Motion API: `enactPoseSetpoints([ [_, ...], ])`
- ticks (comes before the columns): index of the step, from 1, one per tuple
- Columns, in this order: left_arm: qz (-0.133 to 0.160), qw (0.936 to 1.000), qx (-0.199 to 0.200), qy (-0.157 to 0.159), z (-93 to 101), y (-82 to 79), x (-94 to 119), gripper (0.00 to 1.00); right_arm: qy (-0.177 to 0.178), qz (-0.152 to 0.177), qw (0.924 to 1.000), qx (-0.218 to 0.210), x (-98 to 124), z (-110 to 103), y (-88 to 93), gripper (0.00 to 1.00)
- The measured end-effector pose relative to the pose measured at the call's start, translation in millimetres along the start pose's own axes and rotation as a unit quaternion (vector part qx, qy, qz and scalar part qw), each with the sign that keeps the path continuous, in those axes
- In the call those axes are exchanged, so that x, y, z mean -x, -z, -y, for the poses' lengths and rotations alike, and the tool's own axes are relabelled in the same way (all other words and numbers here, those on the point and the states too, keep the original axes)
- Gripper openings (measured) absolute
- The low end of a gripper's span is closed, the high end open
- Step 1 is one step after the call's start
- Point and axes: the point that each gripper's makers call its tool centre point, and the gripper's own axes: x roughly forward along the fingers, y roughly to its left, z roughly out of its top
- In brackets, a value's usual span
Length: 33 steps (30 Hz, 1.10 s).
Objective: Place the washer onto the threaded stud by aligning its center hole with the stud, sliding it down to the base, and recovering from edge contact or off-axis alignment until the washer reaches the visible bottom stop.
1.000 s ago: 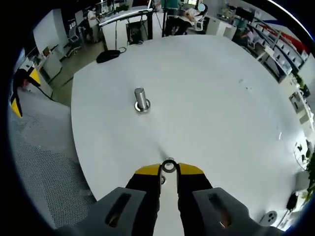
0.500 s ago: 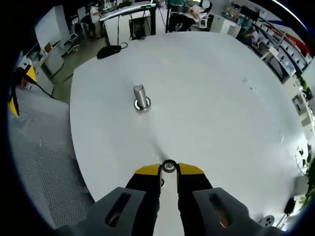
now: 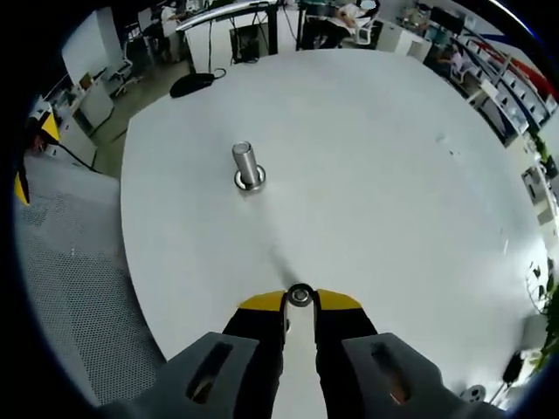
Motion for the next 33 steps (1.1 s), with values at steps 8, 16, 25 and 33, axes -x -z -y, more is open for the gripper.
enactPoseSetpoints([
  [8, -0.003, 1.0000, 0.001, 0.001, 0.4, 1.2, 0, 0.37, -0.005, -0.014, 0.9999, 0.007, -15, 2, 3.9, 0.13],
  [16, -0.005, 1.0000, 0.006, -0.004, -2.3, 2.5, 0, 0.37, -0.012, -0.031, 0.9994, 0.009, -34, -2, 12.8, 0.14],
  [25, -0.002, 0.9999, 0.010, -0.004, -2.6, 1.9, 0, 0.36, -0.015, -0.050, 0.9985, 0.018, -49, -3, 20.2, 0.14],
  [33, 0.004, 0.9999, 0.011, -0.004, -3.6, -1.1, 0, 0.36, -0.013, -0.065, 0.9976, 0.021, -50, -1, 25.3, 0.15],
])
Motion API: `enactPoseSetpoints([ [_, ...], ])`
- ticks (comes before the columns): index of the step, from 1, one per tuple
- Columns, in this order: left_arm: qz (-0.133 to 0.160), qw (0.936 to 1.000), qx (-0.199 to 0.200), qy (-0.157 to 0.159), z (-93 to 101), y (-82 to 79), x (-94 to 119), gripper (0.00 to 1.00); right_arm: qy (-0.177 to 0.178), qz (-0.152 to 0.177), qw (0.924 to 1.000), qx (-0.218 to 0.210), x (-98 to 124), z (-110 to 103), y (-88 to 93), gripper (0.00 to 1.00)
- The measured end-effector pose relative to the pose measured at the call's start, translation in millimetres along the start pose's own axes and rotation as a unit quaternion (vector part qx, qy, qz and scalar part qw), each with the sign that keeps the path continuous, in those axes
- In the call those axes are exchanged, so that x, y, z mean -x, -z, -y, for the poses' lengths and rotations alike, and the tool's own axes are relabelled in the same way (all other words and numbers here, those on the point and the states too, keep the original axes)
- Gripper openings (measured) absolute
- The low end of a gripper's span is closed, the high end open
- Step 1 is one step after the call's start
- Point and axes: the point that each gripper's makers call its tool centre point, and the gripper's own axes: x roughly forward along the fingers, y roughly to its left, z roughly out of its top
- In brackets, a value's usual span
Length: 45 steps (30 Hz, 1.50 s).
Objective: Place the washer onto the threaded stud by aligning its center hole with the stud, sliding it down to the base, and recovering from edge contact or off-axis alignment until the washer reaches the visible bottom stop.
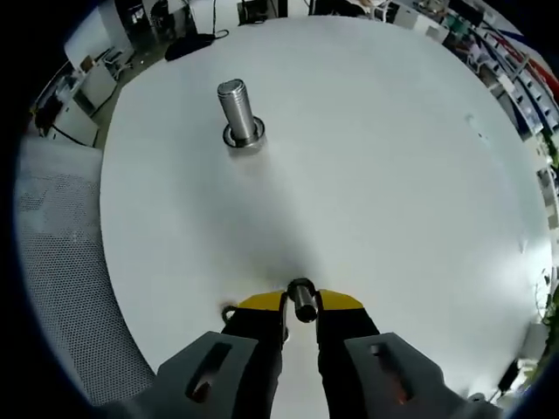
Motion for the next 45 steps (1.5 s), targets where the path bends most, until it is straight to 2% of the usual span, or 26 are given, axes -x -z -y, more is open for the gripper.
enactPoseSetpoints([
  [1, 0.001, 1.0000, -0.001, 0.000, 0.1, -0.1, 0, 0.36, 0.000, -0.011, 0.9999, 0.005, 0, -2, 6.0, 0.14],
  [3, 0.000, 1.0000, 0.000, 0.000, 0.0, 0.4, 0, 0.36, 0.003, 0.002, 1.0000, 0.003, 1, -1, 3.3, 0.14],
  [12, -0.003, 1.0000, -0.002, 0.002, 1.3, 1.2, 0, 0.35, 0.005, 0.012, 0.9998, -0.015, 10, 1, 6.6, 0.18],
  [16, -0.002, 1.0000, -0.001, 0.002, 1.1, 1.2, 0, 0.35, 0.005, 0.015, 0.9992, -0.037, 14, 1, 12.8, 0.19],
  [29, -0.005, 1.0000, -0.003, 0.005, 1.6, 1.7, 0, 0.33, 0.006, 0.024, 0.9978, -0.061, 19, -2, 28.8, 0.20],
  [35, -0.011, 0.9999, -0.003, 0.004, 0.7, 3.8, -1, 0.32, 0.007, 0.019, 0.9989, -0.043, 17, -10, 29.2, 0.20],
  [39, -0.001, 1.0000, 0.000, 0.002, -0.1, 0.2, 1, 0.33, 0.001, 0.025, 0.9986, -0.047, 17, -12, 25.8, 0.20],
  [45, -0.007, 1.0000, -0.005, 0.004, 1.3, 2.1, -1, 0.33, -0.005, 0.019, 0.9990, -0.040, 10, -18, 25.1, 0.20],
])
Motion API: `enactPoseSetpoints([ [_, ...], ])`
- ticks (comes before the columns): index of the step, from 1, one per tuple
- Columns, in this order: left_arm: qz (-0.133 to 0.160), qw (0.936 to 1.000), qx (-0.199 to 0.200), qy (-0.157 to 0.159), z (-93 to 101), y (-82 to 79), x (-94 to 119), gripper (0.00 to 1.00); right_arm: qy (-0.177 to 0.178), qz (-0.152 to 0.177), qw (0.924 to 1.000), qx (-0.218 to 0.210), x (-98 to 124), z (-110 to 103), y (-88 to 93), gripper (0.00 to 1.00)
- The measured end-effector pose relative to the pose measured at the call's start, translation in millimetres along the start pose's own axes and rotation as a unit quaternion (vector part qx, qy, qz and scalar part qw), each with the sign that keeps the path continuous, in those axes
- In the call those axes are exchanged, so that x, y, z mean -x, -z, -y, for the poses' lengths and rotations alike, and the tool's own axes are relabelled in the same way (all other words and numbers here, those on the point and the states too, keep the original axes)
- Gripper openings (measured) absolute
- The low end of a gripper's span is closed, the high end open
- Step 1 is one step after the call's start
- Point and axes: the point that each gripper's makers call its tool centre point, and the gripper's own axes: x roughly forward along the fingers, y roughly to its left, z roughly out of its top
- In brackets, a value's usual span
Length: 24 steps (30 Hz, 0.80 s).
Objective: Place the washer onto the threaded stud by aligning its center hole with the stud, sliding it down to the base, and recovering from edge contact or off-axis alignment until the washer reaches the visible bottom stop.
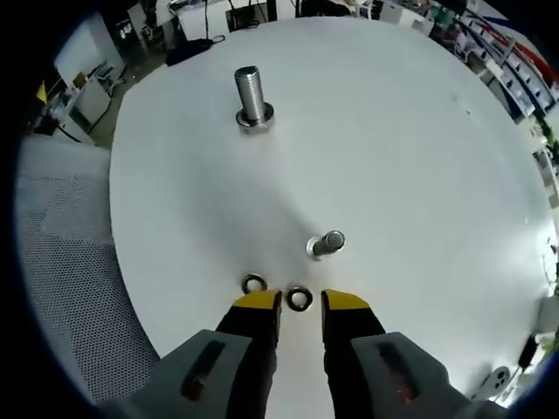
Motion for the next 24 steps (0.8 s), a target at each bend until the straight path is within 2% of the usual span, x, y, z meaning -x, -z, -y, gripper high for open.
enactPoseSetpoints([
  [2, 0.001, 1.0000, 0.001, -0.001, -0.7, -0.2, 0.2, 0.33, -0.001, -0.014, 0.9999, -0.004, -2.5, -0.8, 6.1, 0.20],
  [3, 0.000, 1.0000, 0.001, -0.003, -1.1, 0.0, 0.3, 0.33, -0.001, -0.002, 1.0000, -0.009, -1.4, 0.3, 2.2, 0.20],
  [4, -0.001, 1.0000, 0.000, -0.005, -2.0, 0.3, 0.5, 0.33, 0.000, -0.003, 0.9998, -0.018, -0.6, 2.4, 3.2, 0.20],
  [20, -0.003, 0.9999, -0.001, -0.010, -3.6, 1.0, 0.5, 0.32, -0.002, -0.022, 0.9996, 0.019, 0.5, 6.5, 9.8, 0.19],
  [24, -0.006, 0.9999, -0.001, -0.012, -4.5, 2.2, 0.3, 0.32, 0.002, -0.045, 0.9990, -0.004, -0.7, 7.8, 8.0, 0.19],
])
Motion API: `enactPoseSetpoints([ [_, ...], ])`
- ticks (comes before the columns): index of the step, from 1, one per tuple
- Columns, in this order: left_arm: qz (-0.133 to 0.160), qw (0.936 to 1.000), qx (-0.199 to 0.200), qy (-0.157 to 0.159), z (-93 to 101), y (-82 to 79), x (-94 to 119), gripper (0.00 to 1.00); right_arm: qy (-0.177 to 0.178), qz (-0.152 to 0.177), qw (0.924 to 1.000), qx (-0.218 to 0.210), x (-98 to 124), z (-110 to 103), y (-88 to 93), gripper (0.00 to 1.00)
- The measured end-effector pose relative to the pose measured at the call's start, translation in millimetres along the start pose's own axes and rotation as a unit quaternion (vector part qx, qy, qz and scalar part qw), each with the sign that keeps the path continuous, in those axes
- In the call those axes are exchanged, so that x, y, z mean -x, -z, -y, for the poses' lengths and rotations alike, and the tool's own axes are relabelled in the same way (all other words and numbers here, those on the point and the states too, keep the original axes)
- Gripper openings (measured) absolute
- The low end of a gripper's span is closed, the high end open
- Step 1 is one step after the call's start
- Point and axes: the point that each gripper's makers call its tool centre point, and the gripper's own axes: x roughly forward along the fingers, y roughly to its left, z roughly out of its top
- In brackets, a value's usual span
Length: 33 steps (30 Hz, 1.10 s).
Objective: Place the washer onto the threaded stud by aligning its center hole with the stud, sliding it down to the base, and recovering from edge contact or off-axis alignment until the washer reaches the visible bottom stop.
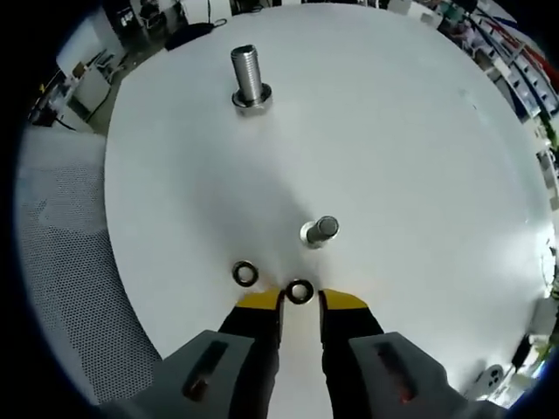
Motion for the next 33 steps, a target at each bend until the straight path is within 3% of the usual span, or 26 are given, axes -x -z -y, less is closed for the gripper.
enactPoseSetpoints([
  [13, -0.005, 1.0000, -0.001, -0.001, 0.2, 2.0, -0.3, 0.32, 0.005, -0.058, 0.9975, 0.041, -1.2, -2.1, 0.5, 0.16],
  [15, -0.006, 1.0000, -0.002, -0.002, -0.1, 2.2, -0.2, 0.32, 0.009, -0.069, 0.9970, 0.033, -1.9, -1.4, 0.2, 0.17],
  [17, -0.006, 1.0000, -0.001, -0.003, -0.4, 2.2, -0.2, 0.32, 0.019, -0.070, 0.9970, -0.025, -1.0, -0.4, 1.5, 0.17],
  [19, -0.006, 1.0000, 0.000, -0.003, -0.7, 2.3, 0.0, 0.32, 0.013, -0.068, 0.9971, -0.031, -1.3, 1.4, 1.2, 0.17],
  [22, -0.006, 1.0000, 0.000, -0.003, -0.8, 2.5, -0.1, 0.32, 0.010, -0.072, 0.9973, 0.007, -1.1, -0.3, 1.6, 0.17],
  [26, -0.007, 1.0000, -0.001, -0.003, -0.9, 2.5, -0.4, 0.32, 0.011, -0.074, 0.9972, 0.001, -0.8, 0.1, 1.8, 0.16],
  [29, -0.007, 1.0000, -0.001, -0.003, -0.9, 2.7, -0.2, 0.32, 0.014, -0.062, 0.9979, 0.008, -0.3, -0.6, 2.4, 0.16],
  [32, -0.001, 1.0000, 0.004, 0.001, 0.3, 0.5, 0.2, 0.32, 0.015, 0.001, 0.9998, 0.015, -0.8, 0.2, -5.3, 0.15],
  [33, 0.000, 1.0000, 0.006, 0.001, 0.1, 0.3, 0.4, 0.32, 0.009, 0.003, 0.9999, 0.010, 1.6, -1.4, -1.0, 0.15],
])
